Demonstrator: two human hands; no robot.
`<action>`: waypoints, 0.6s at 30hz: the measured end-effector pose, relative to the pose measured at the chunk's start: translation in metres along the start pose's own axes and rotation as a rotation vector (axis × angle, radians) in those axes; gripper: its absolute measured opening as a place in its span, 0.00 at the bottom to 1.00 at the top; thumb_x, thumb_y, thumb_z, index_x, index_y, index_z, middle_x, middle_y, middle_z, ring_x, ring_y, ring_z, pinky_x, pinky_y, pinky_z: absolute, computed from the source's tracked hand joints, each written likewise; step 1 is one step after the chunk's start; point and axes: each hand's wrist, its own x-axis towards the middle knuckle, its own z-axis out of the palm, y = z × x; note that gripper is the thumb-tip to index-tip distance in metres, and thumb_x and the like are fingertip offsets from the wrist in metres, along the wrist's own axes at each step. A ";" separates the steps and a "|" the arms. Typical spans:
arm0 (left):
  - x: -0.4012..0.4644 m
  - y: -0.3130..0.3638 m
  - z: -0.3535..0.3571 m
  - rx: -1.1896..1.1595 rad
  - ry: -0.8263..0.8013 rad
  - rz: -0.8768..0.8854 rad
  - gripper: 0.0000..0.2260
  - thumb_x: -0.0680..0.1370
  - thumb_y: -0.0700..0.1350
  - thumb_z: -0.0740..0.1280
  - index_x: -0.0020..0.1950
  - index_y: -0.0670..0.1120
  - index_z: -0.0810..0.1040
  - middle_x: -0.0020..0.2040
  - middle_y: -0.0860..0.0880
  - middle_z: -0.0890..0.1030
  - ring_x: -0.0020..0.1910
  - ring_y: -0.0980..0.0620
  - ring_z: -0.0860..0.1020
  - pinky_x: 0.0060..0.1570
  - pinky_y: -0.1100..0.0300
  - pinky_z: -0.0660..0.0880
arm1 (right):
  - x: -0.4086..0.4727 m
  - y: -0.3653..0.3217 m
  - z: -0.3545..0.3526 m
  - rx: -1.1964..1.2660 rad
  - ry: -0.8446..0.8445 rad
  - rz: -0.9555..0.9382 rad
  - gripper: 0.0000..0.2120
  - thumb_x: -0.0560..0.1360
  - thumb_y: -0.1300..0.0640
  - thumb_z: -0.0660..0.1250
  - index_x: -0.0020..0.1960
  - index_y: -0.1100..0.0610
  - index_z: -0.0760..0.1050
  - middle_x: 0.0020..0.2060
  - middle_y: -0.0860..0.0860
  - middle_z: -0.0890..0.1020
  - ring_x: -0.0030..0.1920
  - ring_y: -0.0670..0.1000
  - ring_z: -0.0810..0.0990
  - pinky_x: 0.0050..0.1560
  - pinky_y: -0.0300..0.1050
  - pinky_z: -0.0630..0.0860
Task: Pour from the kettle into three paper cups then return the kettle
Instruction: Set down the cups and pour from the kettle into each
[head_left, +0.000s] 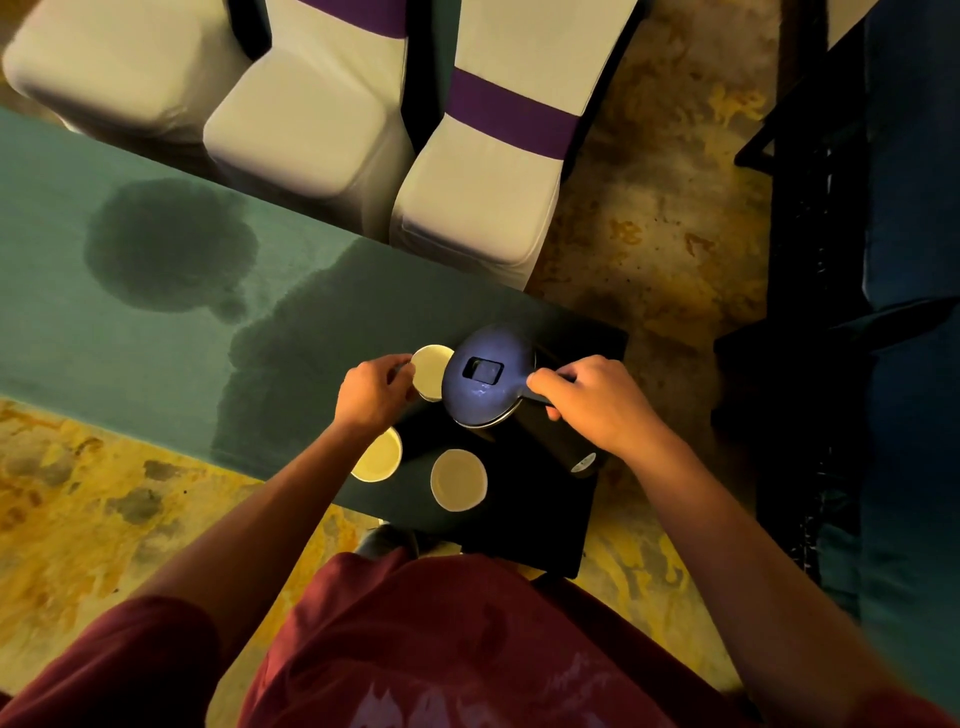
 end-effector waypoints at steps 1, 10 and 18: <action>-0.002 0.000 -0.001 -0.013 0.027 -0.003 0.14 0.82 0.49 0.62 0.64 0.47 0.80 0.43 0.48 0.84 0.40 0.54 0.83 0.44 0.55 0.81 | -0.001 0.002 -0.001 0.013 0.014 -0.004 0.22 0.77 0.47 0.64 0.36 0.63 0.82 0.27 0.48 0.79 0.30 0.47 0.75 0.35 0.45 0.68; -0.017 -0.009 -0.014 0.106 0.175 0.037 0.13 0.82 0.46 0.62 0.63 0.45 0.80 0.51 0.45 0.85 0.47 0.48 0.82 0.46 0.55 0.78 | -0.025 0.058 -0.007 0.397 0.183 0.071 0.21 0.78 0.50 0.66 0.29 0.57 0.77 0.17 0.44 0.73 0.20 0.42 0.71 0.31 0.43 0.64; -0.043 -0.015 -0.014 0.201 0.311 0.050 0.13 0.80 0.43 0.64 0.61 0.43 0.82 0.56 0.40 0.82 0.54 0.40 0.80 0.53 0.50 0.75 | -0.086 0.081 -0.021 0.630 0.178 -0.036 0.18 0.74 0.46 0.65 0.29 0.55 0.76 0.20 0.46 0.71 0.21 0.44 0.67 0.27 0.41 0.61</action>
